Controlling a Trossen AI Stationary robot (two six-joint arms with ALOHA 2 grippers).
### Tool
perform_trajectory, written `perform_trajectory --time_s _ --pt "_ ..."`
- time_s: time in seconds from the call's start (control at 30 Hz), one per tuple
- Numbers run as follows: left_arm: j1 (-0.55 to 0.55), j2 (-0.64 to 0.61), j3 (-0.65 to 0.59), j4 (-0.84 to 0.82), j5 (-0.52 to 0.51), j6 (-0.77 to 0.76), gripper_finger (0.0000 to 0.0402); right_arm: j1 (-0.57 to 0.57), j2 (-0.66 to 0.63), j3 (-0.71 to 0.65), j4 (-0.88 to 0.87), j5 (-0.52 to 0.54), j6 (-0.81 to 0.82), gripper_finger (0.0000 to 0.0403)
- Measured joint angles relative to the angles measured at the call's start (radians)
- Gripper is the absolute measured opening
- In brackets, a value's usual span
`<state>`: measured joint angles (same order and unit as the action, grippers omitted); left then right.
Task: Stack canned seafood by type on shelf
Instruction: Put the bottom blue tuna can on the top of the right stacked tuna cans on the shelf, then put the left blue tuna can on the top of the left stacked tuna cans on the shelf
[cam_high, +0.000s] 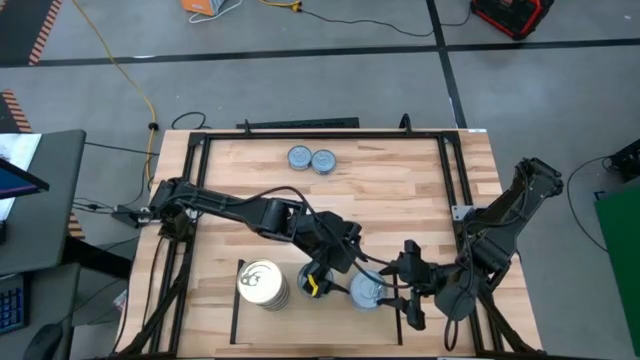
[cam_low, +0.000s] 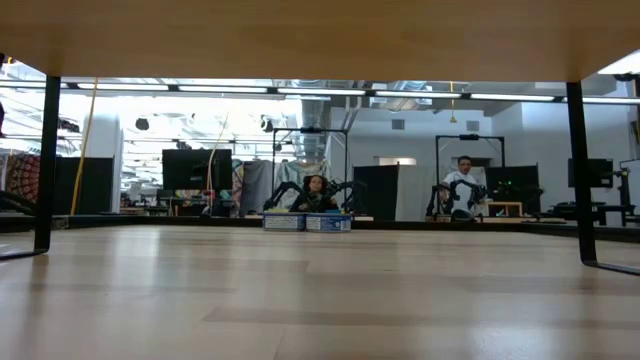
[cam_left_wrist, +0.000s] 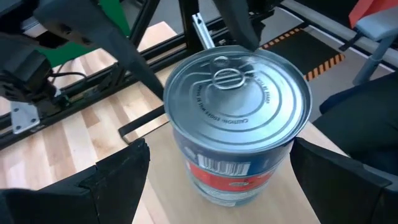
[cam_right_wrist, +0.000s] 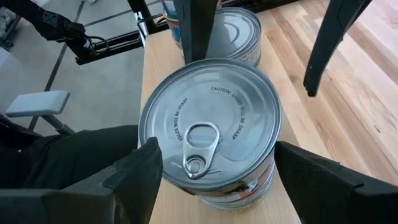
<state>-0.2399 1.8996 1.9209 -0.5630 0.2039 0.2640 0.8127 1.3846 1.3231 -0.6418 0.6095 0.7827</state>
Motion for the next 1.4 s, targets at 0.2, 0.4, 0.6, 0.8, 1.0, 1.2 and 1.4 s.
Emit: perform_trajectory --time_s 0.2,0.4,0.6,0.8,1.0,1.2,1.4 --pt "0.011 0.0 0.003 -0.003 -0.004 -0.005 0.0371 -0.002 -0.025 0.0 0.016 0.019 0.007 0.033" --pt "0.02 -0.002 0.087 -0.076 -0.028 -0.014 0.0371 -0.004 -0.07 0.0 0.034 0.052 0.002 0.033" --pt "0.024 -0.004 0.149 -0.179 -0.048 -0.011 0.0371 -0.026 -0.077 0.0 0.037 0.06 -0.005 0.0331" --pt "0.045 -0.004 0.248 -0.236 -0.096 0.005 0.0367 -0.057 -0.077 0.0 0.035 0.059 -0.034 0.0331" --pt "0.118 -0.004 0.378 -0.286 -0.031 -0.015 0.0366 -0.116 -0.076 0.0 -0.001 0.023 -0.058 0.0331" --pt "0.225 -0.012 0.434 -0.366 0.074 -0.04 0.0366 -0.198 -0.076 0.0 -0.052 -0.03 -0.088 0.0331" --pt "0.334 -0.027 0.42 -0.453 0.089 0.012 0.0366 -0.317 -0.076 0.0 -0.094 -0.029 -0.139 0.0331"
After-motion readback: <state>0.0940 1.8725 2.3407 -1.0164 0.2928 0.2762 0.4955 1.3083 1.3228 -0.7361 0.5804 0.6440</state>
